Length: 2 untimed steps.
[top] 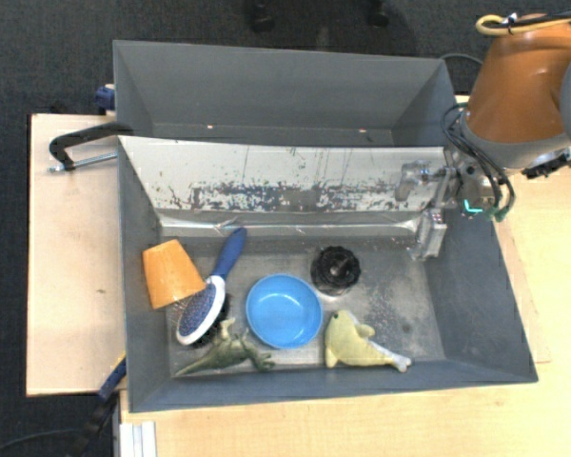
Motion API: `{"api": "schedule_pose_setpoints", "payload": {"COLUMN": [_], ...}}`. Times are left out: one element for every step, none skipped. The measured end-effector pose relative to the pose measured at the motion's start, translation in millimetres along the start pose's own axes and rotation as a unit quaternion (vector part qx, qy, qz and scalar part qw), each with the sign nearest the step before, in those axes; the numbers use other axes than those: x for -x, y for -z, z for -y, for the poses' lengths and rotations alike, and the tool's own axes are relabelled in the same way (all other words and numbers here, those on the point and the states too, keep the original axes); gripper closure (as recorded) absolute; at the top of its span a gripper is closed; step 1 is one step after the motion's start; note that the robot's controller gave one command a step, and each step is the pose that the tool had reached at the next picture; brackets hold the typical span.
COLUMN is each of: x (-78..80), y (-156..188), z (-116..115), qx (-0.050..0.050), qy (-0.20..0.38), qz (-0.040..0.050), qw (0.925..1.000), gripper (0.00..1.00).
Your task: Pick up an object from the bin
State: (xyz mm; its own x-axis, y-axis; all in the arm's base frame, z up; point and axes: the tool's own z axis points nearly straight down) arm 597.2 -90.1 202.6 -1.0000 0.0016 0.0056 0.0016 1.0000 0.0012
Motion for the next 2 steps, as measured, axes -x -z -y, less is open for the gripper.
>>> {"api": "schedule_pose_setpoints", "payload": {"x": [-4.7,-5.5], "y": [-58,-64], "z": [0,-85], "qx": [0.001,0.002], "qy": [-0.125,-0.221], "qz": [0.0007,0.0022], "qw": [0.9921,0.9754], "gripper": [0.0,0.0]}}
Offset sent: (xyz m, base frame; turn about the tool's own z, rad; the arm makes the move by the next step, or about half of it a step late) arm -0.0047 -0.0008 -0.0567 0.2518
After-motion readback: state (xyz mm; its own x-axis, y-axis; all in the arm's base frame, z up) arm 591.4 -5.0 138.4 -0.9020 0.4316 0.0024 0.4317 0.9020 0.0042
